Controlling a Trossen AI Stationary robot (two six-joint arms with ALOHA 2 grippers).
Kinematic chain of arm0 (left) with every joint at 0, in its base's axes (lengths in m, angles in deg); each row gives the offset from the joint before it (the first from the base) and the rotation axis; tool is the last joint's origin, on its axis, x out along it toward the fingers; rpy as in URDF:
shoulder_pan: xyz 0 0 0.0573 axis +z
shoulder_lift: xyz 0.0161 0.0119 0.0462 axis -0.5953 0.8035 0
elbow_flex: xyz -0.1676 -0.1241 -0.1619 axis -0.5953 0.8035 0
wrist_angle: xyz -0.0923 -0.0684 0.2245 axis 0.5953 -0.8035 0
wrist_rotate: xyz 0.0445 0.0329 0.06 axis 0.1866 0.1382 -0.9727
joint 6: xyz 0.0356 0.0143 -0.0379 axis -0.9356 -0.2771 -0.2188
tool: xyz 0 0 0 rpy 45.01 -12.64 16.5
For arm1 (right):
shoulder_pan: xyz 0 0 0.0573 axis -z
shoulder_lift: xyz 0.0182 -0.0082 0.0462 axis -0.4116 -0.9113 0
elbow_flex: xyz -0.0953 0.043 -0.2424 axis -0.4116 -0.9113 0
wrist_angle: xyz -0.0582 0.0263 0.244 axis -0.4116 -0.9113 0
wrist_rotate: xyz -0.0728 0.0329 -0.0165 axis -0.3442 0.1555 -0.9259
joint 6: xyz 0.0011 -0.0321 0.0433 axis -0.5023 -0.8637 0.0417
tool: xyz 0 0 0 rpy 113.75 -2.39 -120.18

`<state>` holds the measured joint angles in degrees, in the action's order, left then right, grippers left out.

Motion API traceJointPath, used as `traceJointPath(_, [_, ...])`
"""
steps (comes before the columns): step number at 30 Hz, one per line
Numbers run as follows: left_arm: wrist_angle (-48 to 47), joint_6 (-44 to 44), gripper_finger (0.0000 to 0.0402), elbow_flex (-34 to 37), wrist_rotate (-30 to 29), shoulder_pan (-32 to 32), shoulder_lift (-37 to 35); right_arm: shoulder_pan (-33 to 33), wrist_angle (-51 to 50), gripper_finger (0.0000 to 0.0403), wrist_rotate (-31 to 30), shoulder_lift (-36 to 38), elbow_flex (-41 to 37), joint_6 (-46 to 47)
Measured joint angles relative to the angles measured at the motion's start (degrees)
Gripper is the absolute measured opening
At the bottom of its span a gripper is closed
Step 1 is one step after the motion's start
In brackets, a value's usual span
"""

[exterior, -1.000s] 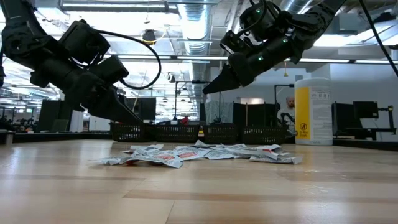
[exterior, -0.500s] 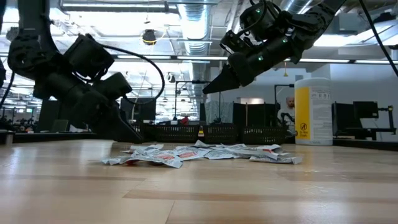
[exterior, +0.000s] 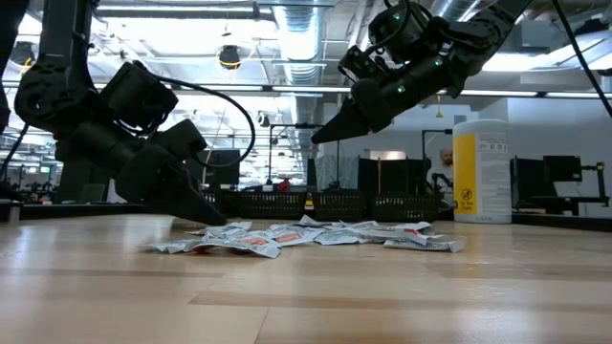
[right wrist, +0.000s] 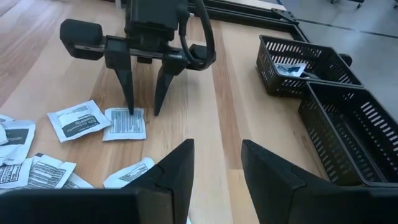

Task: Pick & Place First Aid Supplies
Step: Put the blue alcohol pad into the left black bin

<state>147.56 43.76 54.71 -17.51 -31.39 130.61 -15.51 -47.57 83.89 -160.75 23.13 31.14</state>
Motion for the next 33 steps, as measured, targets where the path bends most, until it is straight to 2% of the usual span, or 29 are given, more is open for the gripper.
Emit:
traceJointPath(6, [-0.3,0.0,0.0126,0.1,-1.2,0.0,0.4,0.0,0.0,0.0129,0.0,0.0,0.0,0.0])
traceJointPath(16, [-0.2,0.2,0.0008,0.2,-2.3,0.1,0.5,0.0,0.0,0.0129,0.0,0.0,0.0,0.0])
traceJointPath(33, [6.6,0.0,0.0007,0.5,-1.1,0.0,0.9,0.0,-0.1,0.0129,0.0,0.0,0.0,0.0])
